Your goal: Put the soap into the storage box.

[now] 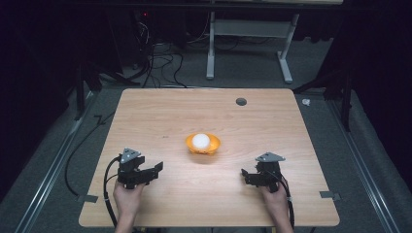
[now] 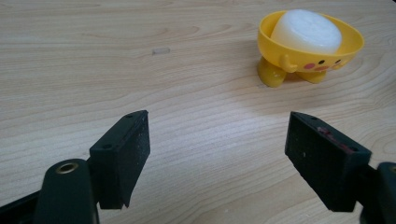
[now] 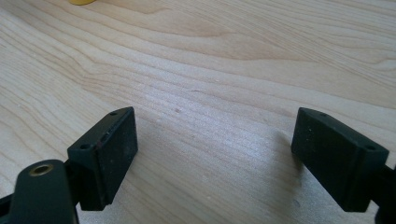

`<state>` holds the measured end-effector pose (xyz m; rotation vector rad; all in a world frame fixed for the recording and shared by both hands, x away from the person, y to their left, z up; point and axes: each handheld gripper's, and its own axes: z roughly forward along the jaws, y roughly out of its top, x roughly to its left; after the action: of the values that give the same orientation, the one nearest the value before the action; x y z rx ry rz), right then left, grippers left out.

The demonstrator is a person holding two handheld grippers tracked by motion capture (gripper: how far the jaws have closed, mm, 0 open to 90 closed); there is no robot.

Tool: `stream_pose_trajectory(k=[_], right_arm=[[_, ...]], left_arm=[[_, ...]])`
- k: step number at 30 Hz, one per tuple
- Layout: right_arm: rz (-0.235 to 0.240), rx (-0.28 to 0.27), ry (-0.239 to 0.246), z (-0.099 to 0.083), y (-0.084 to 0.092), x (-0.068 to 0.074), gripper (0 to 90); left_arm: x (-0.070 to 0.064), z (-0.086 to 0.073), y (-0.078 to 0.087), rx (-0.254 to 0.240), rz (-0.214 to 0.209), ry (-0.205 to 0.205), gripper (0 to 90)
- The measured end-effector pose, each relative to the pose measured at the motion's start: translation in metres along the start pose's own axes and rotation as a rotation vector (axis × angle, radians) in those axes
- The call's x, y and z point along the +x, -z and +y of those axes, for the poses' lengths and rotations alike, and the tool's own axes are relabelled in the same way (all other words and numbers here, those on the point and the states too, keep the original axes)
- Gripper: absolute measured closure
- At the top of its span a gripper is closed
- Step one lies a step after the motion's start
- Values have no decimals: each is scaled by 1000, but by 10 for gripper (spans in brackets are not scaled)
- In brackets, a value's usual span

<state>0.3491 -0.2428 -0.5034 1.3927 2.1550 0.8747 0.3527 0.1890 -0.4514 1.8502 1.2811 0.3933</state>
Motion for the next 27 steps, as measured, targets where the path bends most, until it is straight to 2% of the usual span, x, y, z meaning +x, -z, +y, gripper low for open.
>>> stream_pose_trajectory(k=[9,21,27], right_arm=[[0,0,0,0,0,0,153],[0,2,0,0,0,0,153],[0,2,0,0,0,0,153]], left_arm=[[5,-5,-7,26,14,9,227],[5,-11,-15,44,12,19,226],[2,-12,-21,59,30,1,226]])
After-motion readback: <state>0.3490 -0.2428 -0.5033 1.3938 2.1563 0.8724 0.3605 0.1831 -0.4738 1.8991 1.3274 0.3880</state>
